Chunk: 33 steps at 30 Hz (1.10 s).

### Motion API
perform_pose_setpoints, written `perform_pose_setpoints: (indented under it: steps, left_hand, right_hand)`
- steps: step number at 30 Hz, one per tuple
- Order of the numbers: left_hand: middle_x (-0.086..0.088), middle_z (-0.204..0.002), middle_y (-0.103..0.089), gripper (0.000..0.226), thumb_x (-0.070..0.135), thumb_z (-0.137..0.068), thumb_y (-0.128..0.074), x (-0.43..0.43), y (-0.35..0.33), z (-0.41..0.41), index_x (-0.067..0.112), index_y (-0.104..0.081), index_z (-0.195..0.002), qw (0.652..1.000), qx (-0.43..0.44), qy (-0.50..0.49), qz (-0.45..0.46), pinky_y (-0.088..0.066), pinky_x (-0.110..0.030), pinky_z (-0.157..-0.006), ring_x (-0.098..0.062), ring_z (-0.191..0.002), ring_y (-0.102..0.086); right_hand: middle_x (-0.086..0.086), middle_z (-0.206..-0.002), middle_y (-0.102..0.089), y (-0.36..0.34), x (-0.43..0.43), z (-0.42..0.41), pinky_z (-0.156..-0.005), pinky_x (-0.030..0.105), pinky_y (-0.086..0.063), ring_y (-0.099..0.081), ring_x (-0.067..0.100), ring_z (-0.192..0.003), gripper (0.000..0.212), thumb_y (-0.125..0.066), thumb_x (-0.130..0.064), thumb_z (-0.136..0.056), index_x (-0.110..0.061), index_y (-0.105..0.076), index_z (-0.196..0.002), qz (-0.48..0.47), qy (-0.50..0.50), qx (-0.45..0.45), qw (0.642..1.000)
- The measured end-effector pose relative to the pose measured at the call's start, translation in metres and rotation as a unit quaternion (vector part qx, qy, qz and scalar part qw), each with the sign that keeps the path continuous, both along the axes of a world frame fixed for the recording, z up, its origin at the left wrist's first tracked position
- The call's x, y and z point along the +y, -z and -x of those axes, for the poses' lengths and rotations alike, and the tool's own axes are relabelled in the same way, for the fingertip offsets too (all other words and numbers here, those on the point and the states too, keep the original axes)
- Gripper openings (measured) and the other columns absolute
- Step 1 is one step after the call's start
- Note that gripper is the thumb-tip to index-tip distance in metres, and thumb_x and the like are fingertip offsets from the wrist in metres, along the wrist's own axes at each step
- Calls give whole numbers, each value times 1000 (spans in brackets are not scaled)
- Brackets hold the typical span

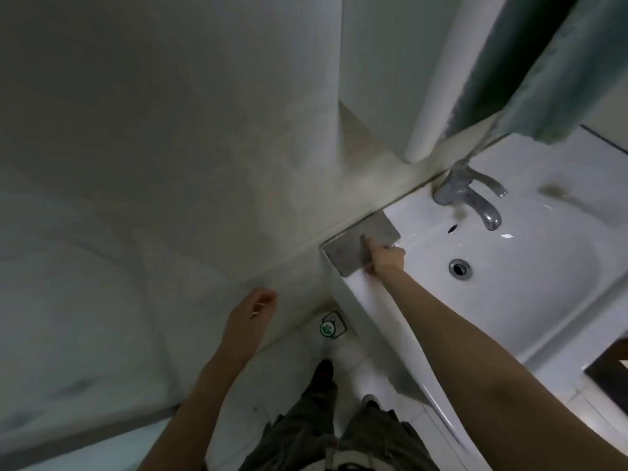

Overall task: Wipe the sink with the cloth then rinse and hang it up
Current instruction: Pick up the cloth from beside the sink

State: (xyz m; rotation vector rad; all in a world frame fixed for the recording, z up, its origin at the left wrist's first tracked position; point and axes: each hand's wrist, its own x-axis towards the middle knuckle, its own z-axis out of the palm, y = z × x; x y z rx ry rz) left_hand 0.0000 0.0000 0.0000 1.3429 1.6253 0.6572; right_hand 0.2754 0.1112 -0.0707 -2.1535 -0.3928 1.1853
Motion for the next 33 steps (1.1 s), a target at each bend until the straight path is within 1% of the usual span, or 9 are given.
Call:
perform_pose_setpoints:
  steps: [2, 7, 11, 17, 21, 24, 27, 29, 33]
  left_hand:
    - [6, -94, -69, 10, 18, -94, -60, 5, 1, 7, 25, -67, -92, 1000, -11, 7, 27, -47, -20, -78, -13, -92, -65]
    - [9, -86, -69, 18, 13, -93, -60, 9, 14, 22, 27, -67, -84, 997, -23, 45, 58, -50, -31, -82, -17, -90, -65]
    - [4, -91, -70, 19, 12, -92, -60, 11, 21, 28, 28, -67, -86, 995, -21, 73, 65, -49, -26, -80, -8, -84, -64]
    - [3, -90, -70, 18, 12, -92, -60, 11, 28, 29, 27, -68, -86, 992, -28, 97, 80, -50, -31, -81, -12, -86, -64]
    - [9, -87, -70, 19, 13, -93, -60, 15, 25, 20, 29, -68, -86, 988, -32, 134, 75, -49, -29, -80, -5, -84, -64]
    - [6, -89, -71, 11, 27, -89, -62, 17, 18, 8, 33, -69, -84, 983, -53, 160, 75, -50, -31, -81, -11, -89, -66]
    - [3, -87, -71, 15, 44, -76, -59, 16, 14, -10, 35, -67, -85, 977, -61, 192, 68, -50, -34, -86, -18, -93, -66]
    - [5, -88, -71, 14, 42, -75, -60, 9, 16, -23, 35, -68, -85, 972, -59, 218, 69, -50, -37, -85, -21, -91, -66]
    - [1, -83, -72, 20, 46, -70, -59, -19, 35, -48, 32, -72, -78, 961, -56, 253, 100, -51, -42, -85, -23, -88, -67]
  right_hand:
    - [19, -120, -52, -2, 6, 8, -91, 41, -52, -57, 35, -110, 79, -73, -46, -73, 4, -43, -126, 61, -50, -86, 993]
    - [18, -124, -58, 9, 6, 19, -94, 42, -44, -52, 36, -119, 46, -50, -34, -90, 0, -56, -120, 77, -129, -207, 967]
    - [21, -124, -58, 5, 7, 28, -101, 44, -44, -53, 36, -118, 43, -50, -26, -92, 4, -52, -123, 76, -18, -169, 983]
    - [5, -81, -50, -22, -18, 33, -76, 31, -44, -53, 23, -84, 10, -48, -8, -92, -5, -45, -101, -115, 123, -47, 985]
    - [2, -76, -45, -40, -59, 17, -68, 29, -44, -47, 19, -76, 23, -59, -16, -76, -9, -45, -93, -164, 156, 49, 973]
    - [9, -76, -51, -56, -110, 2, -66, 34, -43, -49, 23, -78, 23, -59, -11, -79, 11, -56, -85, -186, 168, 125, 960]
    - [18, -84, -50, -68, -171, -11, -72, 40, -43, -49, 27, -83, 43, -60, -8, -83, 28, -44, -101, -212, 220, 162, 938]
    - [31, -81, -53, -77, -215, -15, -74, 40, -46, -55, 28, -85, 33, -59, -7, -85, 23, -52, -97, -209, 258, 158, 930]
    - [18, -94, -63, -82, -312, -19, -70, 41, -50, -59, 29, -86, 20, -55, -3, -86, 0, -64, -103, -207, 310, 135, 918]
